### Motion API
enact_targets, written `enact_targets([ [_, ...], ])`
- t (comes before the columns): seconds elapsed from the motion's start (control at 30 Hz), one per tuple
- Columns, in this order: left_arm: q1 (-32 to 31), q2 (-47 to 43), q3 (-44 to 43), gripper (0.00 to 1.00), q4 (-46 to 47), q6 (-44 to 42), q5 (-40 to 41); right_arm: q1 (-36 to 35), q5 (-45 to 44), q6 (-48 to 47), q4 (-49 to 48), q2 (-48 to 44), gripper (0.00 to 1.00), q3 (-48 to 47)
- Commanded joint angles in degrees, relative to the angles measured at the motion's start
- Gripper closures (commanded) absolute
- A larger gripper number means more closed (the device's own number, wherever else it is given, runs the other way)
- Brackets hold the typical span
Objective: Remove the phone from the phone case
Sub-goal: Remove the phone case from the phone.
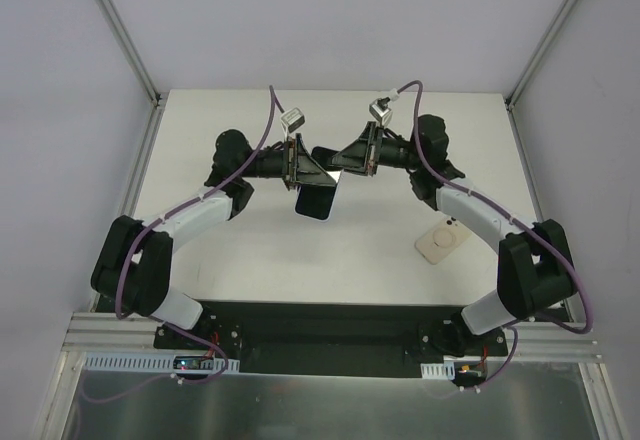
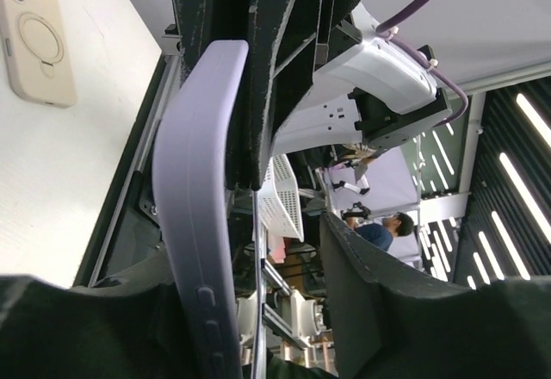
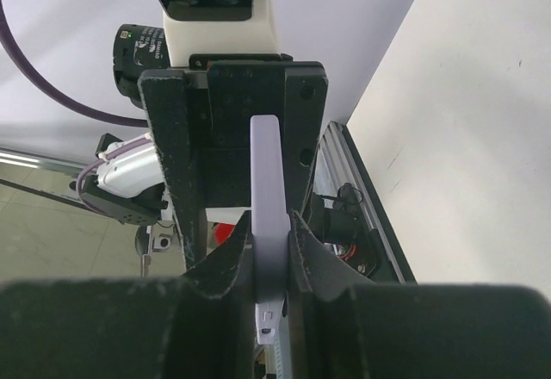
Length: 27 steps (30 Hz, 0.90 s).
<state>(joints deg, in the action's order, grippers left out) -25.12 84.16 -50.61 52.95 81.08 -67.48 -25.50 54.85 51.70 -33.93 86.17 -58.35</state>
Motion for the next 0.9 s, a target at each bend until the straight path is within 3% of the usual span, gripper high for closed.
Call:
enact_targets([
  [0.0, -0.98, 0.65, 0.42, 0.59, 11.55, 5.05, -2.83, 0.09, -2.55, 1.47, -5.97, 1.63, 0.99, -3.09],
  [0.17, -0.98, 0.92, 1.65, 0.81, 12.53, 5.93, -2.74, 0.97, -3.69, 1.30, -5.80, 1.54, 0.99, -2.21],
  [0.2, -0.89, 1.00, 1.65, 0.91, 12.62, 5.85, -2.74, 1.06, -3.70, 1.12, -5.62, 1.37, 0.99, -2.12],
  [0.27, -0.89, 1.35, 1.57, 1.00, 12.44, 5.93, -2.48, 1.15, -3.96, 0.16, -4.57, 1.19, 0.99, -1.86],
  [0.33, -0.89, 1.53, 1.39, 1.00, 12.09, 5.85, -2.48, 1.50, -4.22, -0.98, -2.99, 0.75, 0.99, -1.86],
  [0.4, -0.72, 1.62, 1.39, 1.00, 11.74, 5.76, -2.30, 2.29, -6.24, -6.06, 5.85, -0.56, 0.99, -3.86],
  [0.43, -0.63, 1.53, 1.39, 1.00, 11.30, 5.50, -2.21, 2.64, -7.64, -9.74, 20.25, -1.17, 0.83, -5.53],
  [0.47, -0.37, 1.01, 1.48, 1.00, 8.95, 4.28, -1.69, 2.91, -13.05, -19.26, 28.75, -2.14, 0.65, -7.46],
  [0.5, 0.16, 0.66, 1.65, 1.00, 7.27, 3.13, -1.34, 3.08, -17.45, -23.10, 36.58, -4.50, 0.38, -11.66],
  [0.53, 0.42, 0.13, 1.83, 1.00, 4.65, 1.73, -0.99, 3.17, -25.68, -25.66, 46.84, -5.83, 0.30, -13.01],
  [0.57, 0.78, -1.09, 1.66, 1.00, -1.04, -2.11, -0.46, 3.26, -28.28, -27.69, 49.55, -7.23, 0.24, -13.98],
  [0.67, 1.74, -3.82, 1.04, 1.00, -14.39, -10.81, 3.14, 4.93, -34.53, -29.38, 54.93, -12.94, 0.21, -14.25],
  [0.87, 2.36, -6.38, 3.06, 1.00, -15.95, -15.68, 17.10, -2.18, -42.98, -30.00, 60.38, -20.86, 0.20, -6.44],
])
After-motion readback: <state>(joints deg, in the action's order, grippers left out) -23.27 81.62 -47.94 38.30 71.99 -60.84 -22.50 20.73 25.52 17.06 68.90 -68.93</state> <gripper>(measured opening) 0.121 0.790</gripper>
